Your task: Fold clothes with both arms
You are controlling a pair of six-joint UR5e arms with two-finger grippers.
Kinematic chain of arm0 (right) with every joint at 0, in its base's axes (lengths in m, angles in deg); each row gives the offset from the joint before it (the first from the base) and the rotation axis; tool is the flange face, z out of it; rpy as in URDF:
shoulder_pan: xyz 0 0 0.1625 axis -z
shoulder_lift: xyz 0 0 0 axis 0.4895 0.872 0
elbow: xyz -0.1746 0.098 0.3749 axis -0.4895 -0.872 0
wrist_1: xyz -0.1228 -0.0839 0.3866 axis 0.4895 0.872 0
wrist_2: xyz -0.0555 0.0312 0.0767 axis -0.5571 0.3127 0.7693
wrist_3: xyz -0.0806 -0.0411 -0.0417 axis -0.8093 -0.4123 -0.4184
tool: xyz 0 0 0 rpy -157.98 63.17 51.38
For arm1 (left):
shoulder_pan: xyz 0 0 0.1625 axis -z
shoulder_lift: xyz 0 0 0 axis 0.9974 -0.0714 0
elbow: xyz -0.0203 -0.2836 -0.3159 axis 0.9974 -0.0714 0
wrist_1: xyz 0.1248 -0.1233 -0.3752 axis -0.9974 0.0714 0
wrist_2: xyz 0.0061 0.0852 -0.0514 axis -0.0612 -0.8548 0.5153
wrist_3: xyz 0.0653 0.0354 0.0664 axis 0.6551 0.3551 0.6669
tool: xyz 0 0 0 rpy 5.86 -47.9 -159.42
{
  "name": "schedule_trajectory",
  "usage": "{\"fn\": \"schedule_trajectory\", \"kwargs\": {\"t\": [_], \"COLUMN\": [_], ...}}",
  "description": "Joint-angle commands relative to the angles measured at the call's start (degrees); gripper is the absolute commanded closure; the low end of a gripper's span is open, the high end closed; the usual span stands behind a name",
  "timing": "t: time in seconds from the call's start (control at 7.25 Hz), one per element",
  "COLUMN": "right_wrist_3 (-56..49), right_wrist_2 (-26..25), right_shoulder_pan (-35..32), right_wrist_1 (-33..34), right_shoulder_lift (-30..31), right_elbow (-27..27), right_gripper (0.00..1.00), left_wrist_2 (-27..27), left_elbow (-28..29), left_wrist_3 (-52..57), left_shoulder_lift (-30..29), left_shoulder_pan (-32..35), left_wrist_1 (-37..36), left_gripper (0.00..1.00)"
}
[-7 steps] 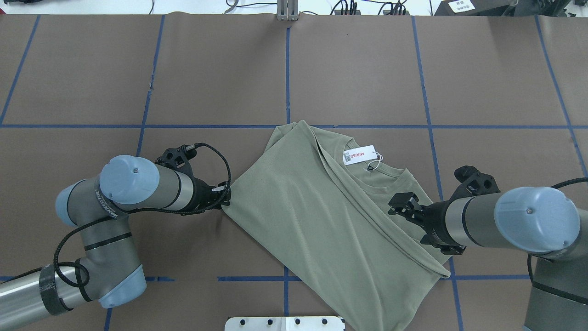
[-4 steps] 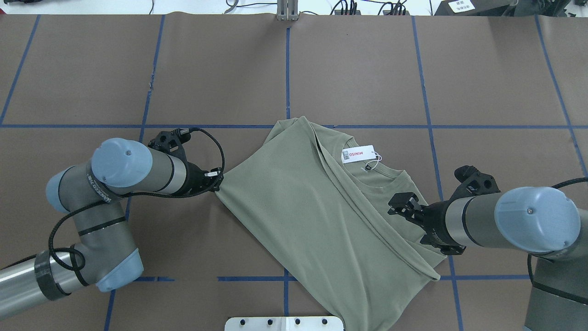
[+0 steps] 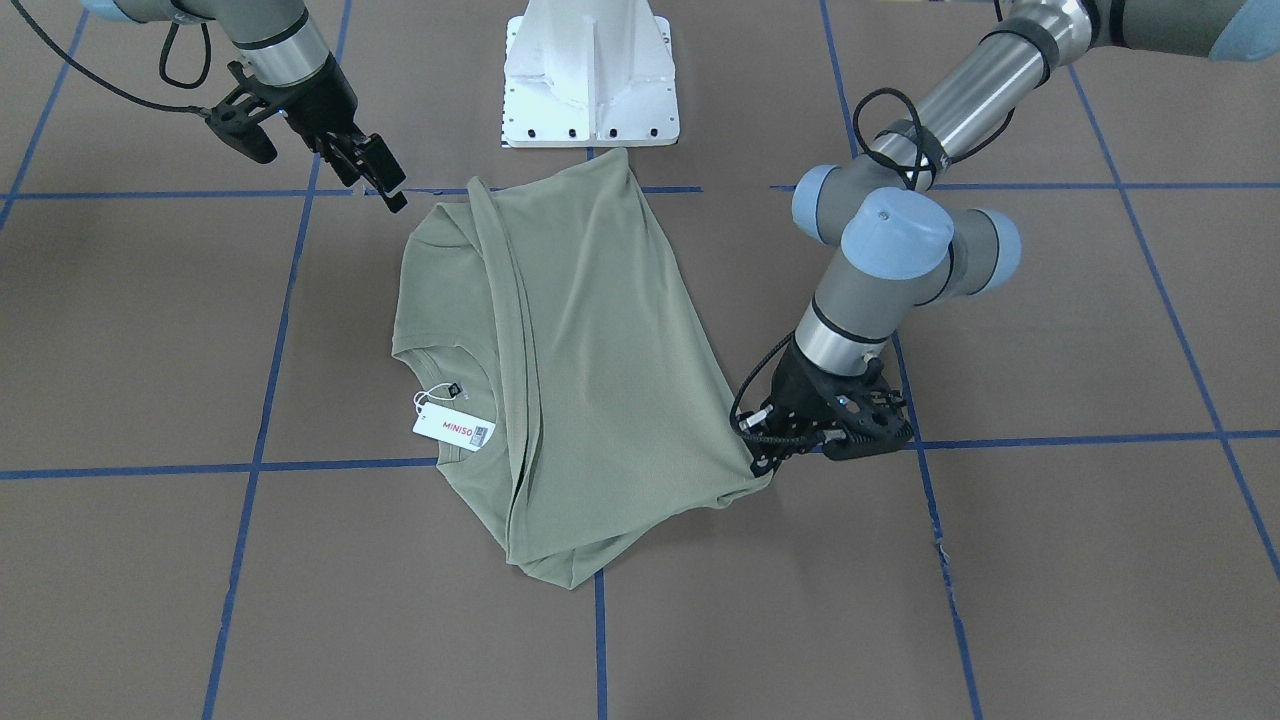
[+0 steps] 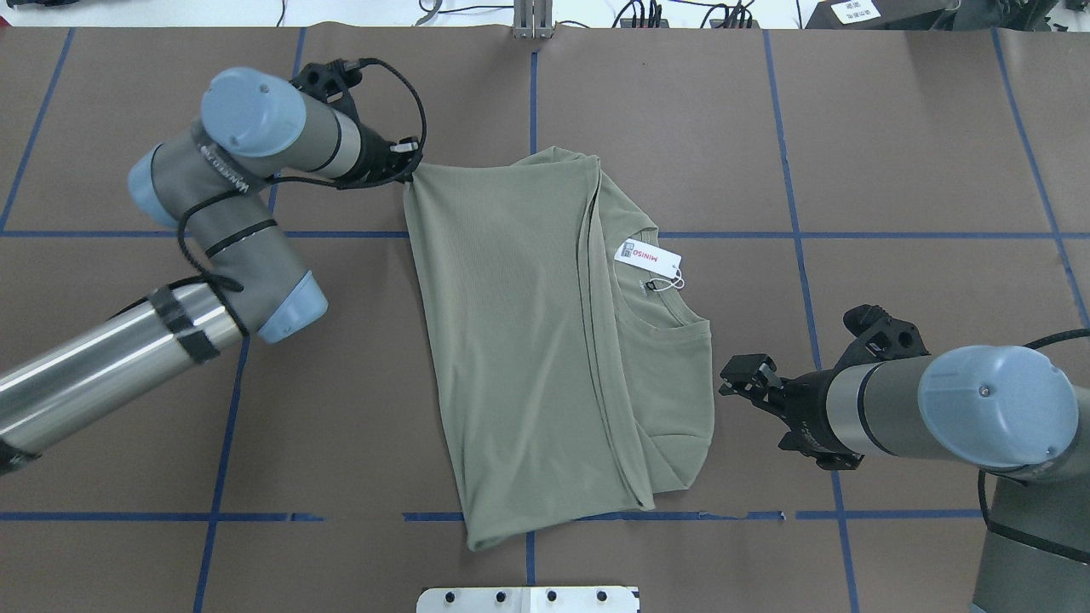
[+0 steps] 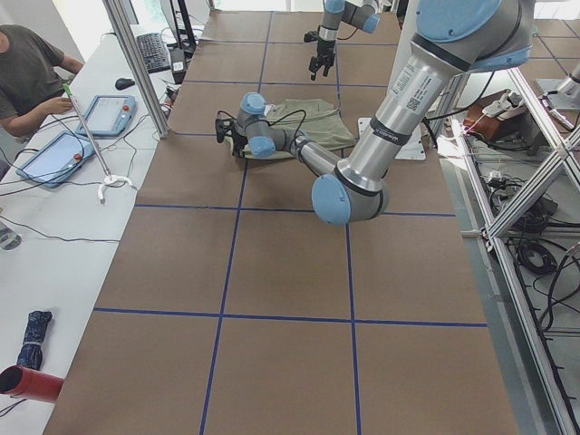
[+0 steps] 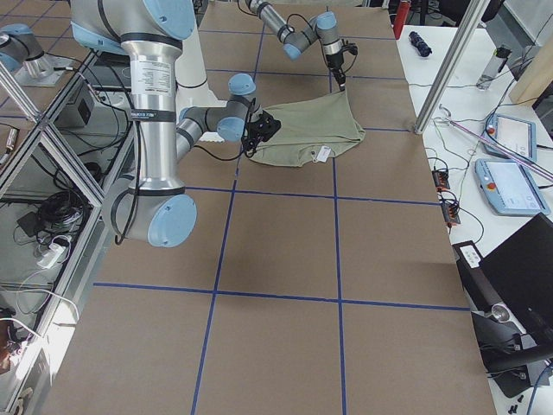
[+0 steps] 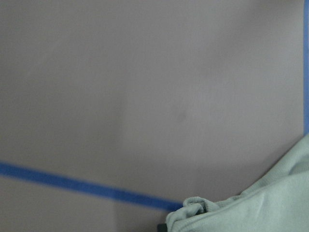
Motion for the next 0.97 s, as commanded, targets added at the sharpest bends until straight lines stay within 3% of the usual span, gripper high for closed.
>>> {"fn": "schedule_trajectory", "kwargs": {"t": [0.0,0.14,0.28,0.41,0.55,0.83], "right_wrist_3": [0.0,-0.09,-0.26,-1.83,-4.98,-11.65], "right_wrist_2": [-0.46,-0.55,-1.6,-1.78,-1.7,-1.26], "right_shoulder_pan": [-0.86,-1.12,-1.65,-1.65,-1.74,0.53], "right_wrist_1": [0.02,0.02,0.02,0.02,0.11,4.37], "right_shoulder_lift": [-0.39,-0.92,-4.23,-7.74,-11.26,-19.77], "right_elbow": [-0.21,-0.47,-2.04,-4.93,-7.74,-14.59], "right_gripper": [0.0,0.0,0.0,0.0,0.0,0.0], "left_wrist_2": [-3.12,-3.23,-2.89,-1.14,4.97,6.52], "left_elbow": [17.64,17.6,14.9,4.87,-3.24,-14.08], "left_wrist_3": [0.3,2.39,2.85,2.85,2.33,2.32], "left_shoulder_lift": [-9.5,-9.44,-8.65,-2.21,4.47,12.15], "left_shoulder_pan": [2.24,2.51,2.68,2.77,2.95,2.77], "left_wrist_1": [9.16,9.17,8.65,8.47,8.47,8.47], "left_gripper": [1.0,0.47,0.34,0.34,0.34,0.34]}}
